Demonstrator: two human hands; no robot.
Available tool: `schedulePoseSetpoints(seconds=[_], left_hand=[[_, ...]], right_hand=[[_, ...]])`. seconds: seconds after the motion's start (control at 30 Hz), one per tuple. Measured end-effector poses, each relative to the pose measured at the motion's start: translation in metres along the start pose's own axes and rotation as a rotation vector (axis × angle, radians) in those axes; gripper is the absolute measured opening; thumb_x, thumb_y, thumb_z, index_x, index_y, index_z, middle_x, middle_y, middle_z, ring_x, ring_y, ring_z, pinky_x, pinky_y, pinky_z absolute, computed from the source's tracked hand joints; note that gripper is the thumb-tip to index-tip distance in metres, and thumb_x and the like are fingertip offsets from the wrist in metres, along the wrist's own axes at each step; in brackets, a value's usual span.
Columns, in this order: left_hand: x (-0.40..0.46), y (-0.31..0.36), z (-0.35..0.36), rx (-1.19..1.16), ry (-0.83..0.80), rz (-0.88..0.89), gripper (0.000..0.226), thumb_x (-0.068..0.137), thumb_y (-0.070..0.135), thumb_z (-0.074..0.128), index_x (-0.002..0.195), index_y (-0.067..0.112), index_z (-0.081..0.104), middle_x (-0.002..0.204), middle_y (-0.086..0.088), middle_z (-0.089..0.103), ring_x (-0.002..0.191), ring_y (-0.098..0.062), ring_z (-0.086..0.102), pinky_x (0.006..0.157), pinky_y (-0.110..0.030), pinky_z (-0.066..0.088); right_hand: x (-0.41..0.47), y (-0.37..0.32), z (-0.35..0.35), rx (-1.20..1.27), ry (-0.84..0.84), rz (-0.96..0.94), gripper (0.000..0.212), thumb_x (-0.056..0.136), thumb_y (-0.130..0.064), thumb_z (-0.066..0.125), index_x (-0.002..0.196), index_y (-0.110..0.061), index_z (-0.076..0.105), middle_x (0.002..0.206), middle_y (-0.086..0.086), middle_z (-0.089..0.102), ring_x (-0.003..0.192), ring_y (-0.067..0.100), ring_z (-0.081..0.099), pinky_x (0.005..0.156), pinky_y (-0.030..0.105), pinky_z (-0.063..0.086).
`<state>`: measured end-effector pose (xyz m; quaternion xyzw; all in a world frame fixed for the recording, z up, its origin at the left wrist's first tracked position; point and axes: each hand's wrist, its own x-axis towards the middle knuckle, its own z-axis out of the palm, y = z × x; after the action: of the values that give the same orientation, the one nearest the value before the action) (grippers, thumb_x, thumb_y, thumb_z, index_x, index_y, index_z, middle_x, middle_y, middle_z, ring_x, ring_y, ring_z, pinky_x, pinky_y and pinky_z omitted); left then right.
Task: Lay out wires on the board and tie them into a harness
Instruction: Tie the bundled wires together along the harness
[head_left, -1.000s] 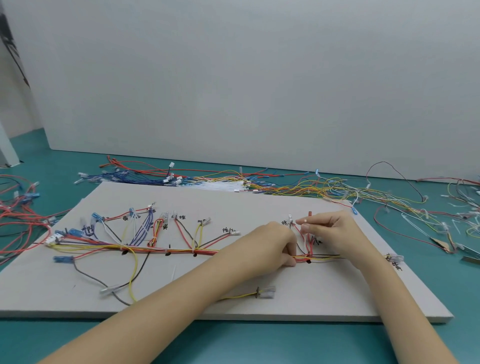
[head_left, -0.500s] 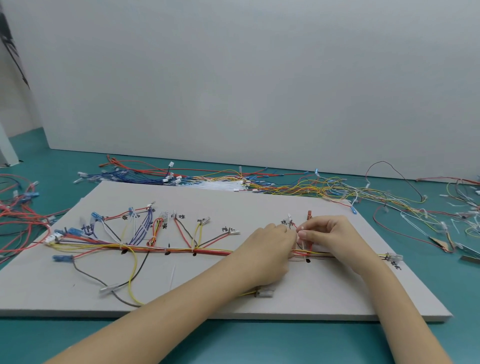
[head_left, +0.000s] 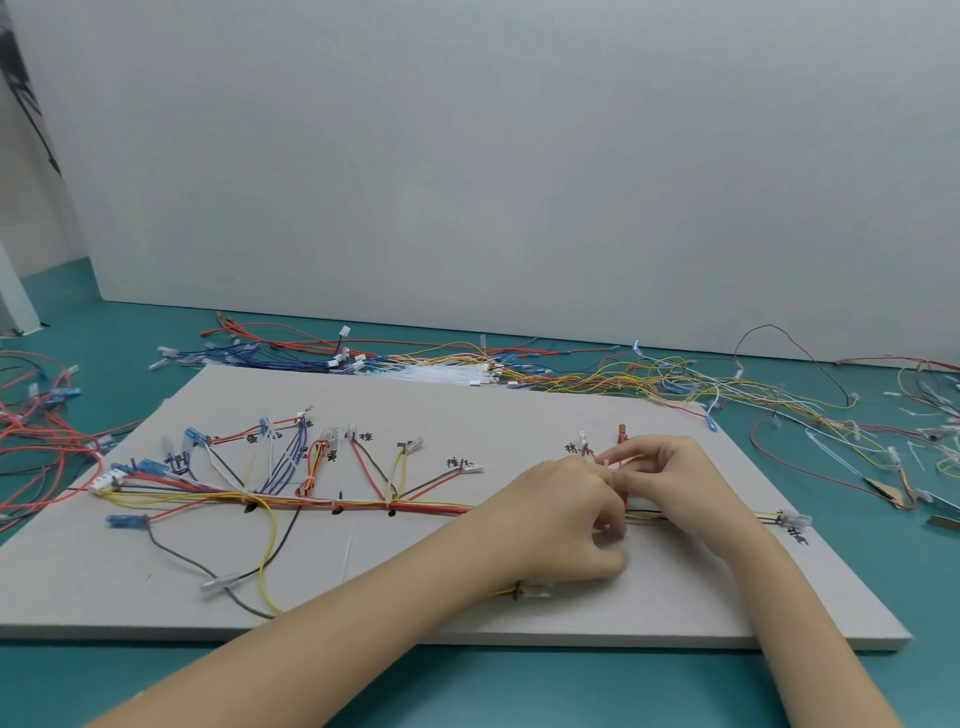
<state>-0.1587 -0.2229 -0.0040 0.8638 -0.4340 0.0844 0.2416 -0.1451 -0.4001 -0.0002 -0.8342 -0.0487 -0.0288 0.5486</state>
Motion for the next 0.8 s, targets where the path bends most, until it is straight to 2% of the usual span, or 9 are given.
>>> schedulePoseSetpoints(seconds=[0.07,0.17,0.3,0.37,0.47,0.6,0.8], left_hand=[[0.005,-0.001,-0.003,-0.059,-0.077,-0.050,0.027,0.076,0.040,0.077,0.093,0.019,0.076,0.104,0.005,0.063,0.102,-0.013,0.050,0.082,-0.032,0.046],[0.008,0.001,-0.006,-0.107,-0.126,-0.069,0.030,0.074,0.043,0.079,0.094,0.020,0.077,0.104,0.006,0.058,0.107,-0.010,0.048,0.085,-0.034,0.046],[0.007,0.003,-0.007,-0.042,-0.121,0.011,0.024,0.078,0.038,0.077,0.090,0.018,0.078,0.100,0.004,0.055,0.101,-0.020,0.048,0.084,-0.037,0.043],[0.006,0.005,-0.007,0.029,-0.115,0.071,0.023,0.081,0.038,0.074,0.090,0.017,0.079,0.101,0.003,0.059,0.099,-0.022,0.047,0.082,-0.036,0.040],[0.003,0.006,-0.008,0.148,-0.114,0.109,0.023,0.087,0.040,0.067,0.096,0.022,0.078,0.106,0.003,0.060,0.105,-0.022,0.043,0.082,-0.034,0.035],[0.004,0.009,-0.014,0.303,-0.200,0.126,0.023,0.092,0.042,0.058,0.103,0.028,0.075,0.110,0.007,0.058,0.111,-0.020,0.036,0.085,-0.033,0.033],[0.007,0.020,-0.011,0.605,-0.175,0.291,0.031,0.096,0.023,0.040,0.096,0.022,0.071,0.104,0.007,0.064,0.110,-0.019,0.043,0.084,-0.029,0.035]], right_hand=[[-0.001,-0.002,0.000,-0.009,0.006,0.014,0.010,0.081,0.006,0.070,0.090,0.001,0.071,0.067,0.022,0.070,0.057,0.020,0.066,0.055,0.017,0.051],[-0.001,-0.003,0.000,-0.029,0.002,0.028,0.014,0.080,0.008,0.068,0.090,-0.001,0.071,0.069,0.022,0.071,0.061,0.025,0.068,0.057,0.020,0.053],[-0.001,-0.002,0.000,-0.043,-0.004,0.036,0.020,0.079,0.011,0.065,0.087,-0.006,0.073,0.069,0.020,0.072,0.061,0.022,0.069,0.057,0.018,0.053],[-0.001,-0.001,0.000,-0.042,0.009,0.041,0.023,0.078,0.012,0.065,0.084,-0.008,0.073,0.069,0.017,0.072,0.059,0.015,0.069,0.055,0.014,0.050],[-0.001,0.000,0.000,-0.028,-0.003,0.046,0.019,0.077,0.011,0.067,0.086,-0.006,0.073,0.069,0.017,0.073,0.058,0.014,0.068,0.055,0.014,0.049],[0.001,0.000,-0.001,-0.024,0.001,0.048,0.016,0.079,0.006,0.071,0.083,-0.010,0.073,0.069,0.016,0.073,0.057,0.012,0.068,0.055,0.014,0.049],[-0.001,0.001,0.000,-0.064,0.001,0.056,0.015,0.080,0.001,0.069,0.084,-0.011,0.075,0.074,0.021,0.072,0.059,0.015,0.060,0.058,0.024,0.046]])
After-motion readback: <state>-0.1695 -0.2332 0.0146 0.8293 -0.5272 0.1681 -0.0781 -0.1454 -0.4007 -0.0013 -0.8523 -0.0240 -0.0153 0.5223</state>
